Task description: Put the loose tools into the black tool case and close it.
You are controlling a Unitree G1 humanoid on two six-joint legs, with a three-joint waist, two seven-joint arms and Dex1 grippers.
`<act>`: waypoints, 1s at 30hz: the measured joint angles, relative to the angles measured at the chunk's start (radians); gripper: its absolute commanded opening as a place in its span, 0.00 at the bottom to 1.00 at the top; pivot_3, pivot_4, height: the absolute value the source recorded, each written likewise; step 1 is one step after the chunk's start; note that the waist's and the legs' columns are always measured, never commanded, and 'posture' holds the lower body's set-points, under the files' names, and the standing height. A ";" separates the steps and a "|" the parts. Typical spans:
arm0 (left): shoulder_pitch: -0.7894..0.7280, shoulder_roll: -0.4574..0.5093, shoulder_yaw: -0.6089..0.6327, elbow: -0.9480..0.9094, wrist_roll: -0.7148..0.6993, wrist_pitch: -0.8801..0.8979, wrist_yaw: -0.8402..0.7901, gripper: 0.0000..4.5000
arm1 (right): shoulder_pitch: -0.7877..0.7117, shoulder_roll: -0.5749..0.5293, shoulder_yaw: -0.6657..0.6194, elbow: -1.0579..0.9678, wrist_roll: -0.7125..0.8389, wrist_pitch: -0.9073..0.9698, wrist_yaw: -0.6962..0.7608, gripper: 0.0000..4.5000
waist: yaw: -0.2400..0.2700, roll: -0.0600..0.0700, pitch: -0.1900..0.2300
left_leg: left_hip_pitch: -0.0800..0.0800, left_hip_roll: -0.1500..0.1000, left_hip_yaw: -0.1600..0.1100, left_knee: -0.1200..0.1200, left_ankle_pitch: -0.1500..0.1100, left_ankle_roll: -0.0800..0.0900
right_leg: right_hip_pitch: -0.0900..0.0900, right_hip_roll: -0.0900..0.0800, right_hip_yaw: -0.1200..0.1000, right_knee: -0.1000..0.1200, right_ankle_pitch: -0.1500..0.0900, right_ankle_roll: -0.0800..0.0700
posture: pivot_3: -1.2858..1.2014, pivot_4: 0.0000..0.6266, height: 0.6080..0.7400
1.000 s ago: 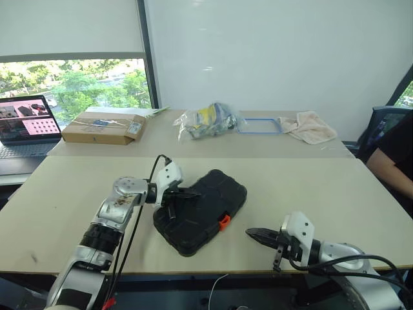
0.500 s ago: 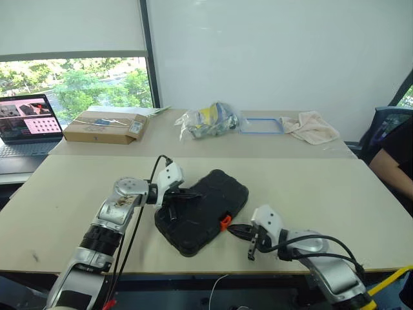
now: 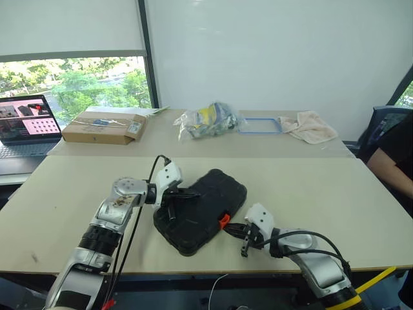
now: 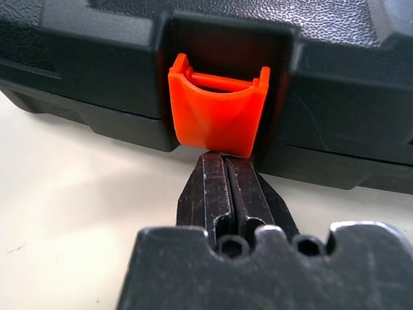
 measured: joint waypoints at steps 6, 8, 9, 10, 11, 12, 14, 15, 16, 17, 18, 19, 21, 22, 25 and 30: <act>0.000 0.005 -0.002 0.012 0.000 -0.020 -0.008 0.00 | -0.004 0.001 0.002 -0.004 -0.005 0.011 0.000 0.00 | -0.006 0.000 0.000 | 0.000 0.000 0.000 0.000 0.000 0.000 | 0.000 0.000 0.000 0.000 0.001 -0.002 | 0.52 0.24 1.00; 0.001 0.006 -0.003 0.015 0.000 -0.032 -0.010 0.00 | -0.003 -0.017 0.002 -0.024 -0.004 0.020 0.009 0.00 | -0.006 0.001 0.000 | 0.000 0.000 0.000 0.000 0.000 0.000 | 0.000 0.000 0.000 0.000 0.002 -0.003 | 0.52 0.24 1.00; 0.002 0.007 -0.003 0.015 0.000 -0.036 -0.011 0.00 | -0.003 -0.030 0.001 -0.039 -0.002 0.026 0.014 0.00 | -0.006 0.001 0.000 | 0.000 0.000 0.000 0.000 0.000 0.000 | 0.000 0.000 0.000 0.000 0.002 -0.003 | 0.52 0.24 1.00; 0.002 0.007 -0.003 0.015 0.000 -0.039 -0.011 0.00 | 0.001 -0.042 -0.003 -0.056 0.002 0.032 0.023 0.00 | -0.006 0.001 0.000 | 0.000 0.000 0.000 0.000 0.000 0.000 | 0.000 0.000 0.000 0.000 0.002 -0.003 | 0.52 0.24 1.00; 0.005 0.009 -0.003 0.015 0.000 -0.044 -0.011 0.00 | 0.007 -0.056 -0.010 -0.075 0.012 0.034 0.032 0.00 | -0.007 0.002 0.000 | 0.000 0.000 0.000 0.000 0.000 0.000 | 0.000 0.000 0.000 0.000 0.001 -0.003 | 0.52 0.24 1.00; 0.006 0.011 -0.003 0.015 0.000 -0.048 -0.011 0.00 | 0.007 -0.064 -0.013 -0.089 0.018 0.034 0.036 0.00 | -0.008 0.002 -0.001 | 0.000 0.000 0.000 0.000 0.000 0.000 | 0.000 0.000 0.000 0.000 0.001 -0.003 | 0.52 0.24 1.00; 0.008 0.012 -0.003 0.017 0.000 -0.051 -0.010 0.00 | 0.008 -0.071 -0.019 -0.107 0.022 0.034 0.039 0.00 | -0.010 0.002 -0.001 | 0.001 0.000 0.000 0.000 0.000 0.000 | 0.000 0.000 0.000 0.000 0.001 -0.002 | 0.52 0.24 1.00; 0.008 0.012 -0.003 0.017 0.000 -0.051 -0.009 0.00 | 0.008 -0.071 -0.019 -0.108 0.022 0.034 0.040 0.00 | -0.010 0.002 -0.001 | 0.001 0.000 0.000 0.000 0.000 0.000 | 0.000 0.000 0.000 0.000 0.001 -0.002 | 0.52 0.24 1.00; 0.008 0.012 -0.002 0.017 0.000 -0.051 -0.009 0.00 | 0.007 -0.070 -0.019 -0.108 0.022 0.034 0.039 0.00 | -0.010 0.002 -0.001 | 0.001 0.000 0.000 0.000 0.000 0.000 | 0.000 0.000 0.000 0.000 0.001 -0.002 | 0.52 0.24 1.00; 0.008 0.013 -0.002 0.017 0.000 -0.052 -0.008 0.00 | 0.007 -0.068 -0.019 -0.107 0.022 0.034 0.039 0.00 | -0.011 0.002 -0.001 | 0.001 0.000 0.000 0.000 0.000 0.000 | 0.000 0.000 0.000 0.000 -0.001 0.001 | 0.52 0.24 1.00; 0.009 0.014 -0.001 0.017 0.000 -0.052 -0.008 0.00 | 0.006 -0.063 -0.019 -0.103 0.022 0.034 0.038 0.00 | -0.012 0.003 -0.001 | 0.001 0.000 0.000 0.000 0.000 0.000 | 0.000 0.000 0.000 0.000 -0.001 0.002 | 0.52 0.24 1.00; 0.009 0.015 -0.001 0.018 0.000 -0.052 -0.008 0.00 | 0.006 -0.058 -0.019 -0.098 0.022 0.034 0.037 0.00 | -0.013 0.003 -0.001 | 0.001 0.000 0.000 0.000 0.000 0.000 | 0.000 0.000 0.000 0.000 -0.001 0.002 | 0.52 0.24 1.00; 0.009 0.019 0.000 0.020 0.000 -0.052 -0.007 0.00 | -0.001 -0.045 -0.017 -0.077 0.020 0.034 0.034 0.00 | -0.015 0.003 -0.001 | 0.001 0.000 0.000 0.000 0.000 -0.001 | 0.000 0.001 0.000 0.000 -0.001 0.002 | 0.52 0.24 1.00; 0.010 0.021 0.000 0.022 0.000 -0.053 -0.006 0.00 | -0.009 -0.038 -0.013 -0.063 0.019 0.034 0.033 0.00 | -0.017 0.003 -0.001 | 0.001 0.000 0.000 0.000 0.000 -0.001 | 0.000 0.001 0.000 0.000 -0.001 0.002 | 0.52 0.24 1.00; 0.008 0.022 0.002 0.031 0.000 -0.055 -0.002 0.00 | -0.032 -0.012 -0.003 -0.019 0.010 0.033 0.030 0.00 | -0.018 0.003 -0.001 | 0.002 0.001 0.000 0.000 0.001 -0.002 | 0.000 0.002 0.000 0.001 0.000 0.000 | 0.52 0.24 1.00; 0.012 0.025 0.012 0.035 0.000 -0.058 0.000 0.00 | -0.044 0.021 -0.002 0.014 0.002 0.032 0.027 0.00 | -0.019 0.003 -0.001 | 0.002 0.002 0.000 0.000 0.002 -0.003 | 0.000 0.003 0.001 0.002 0.000 0.000 | 0.52 0.24 1.00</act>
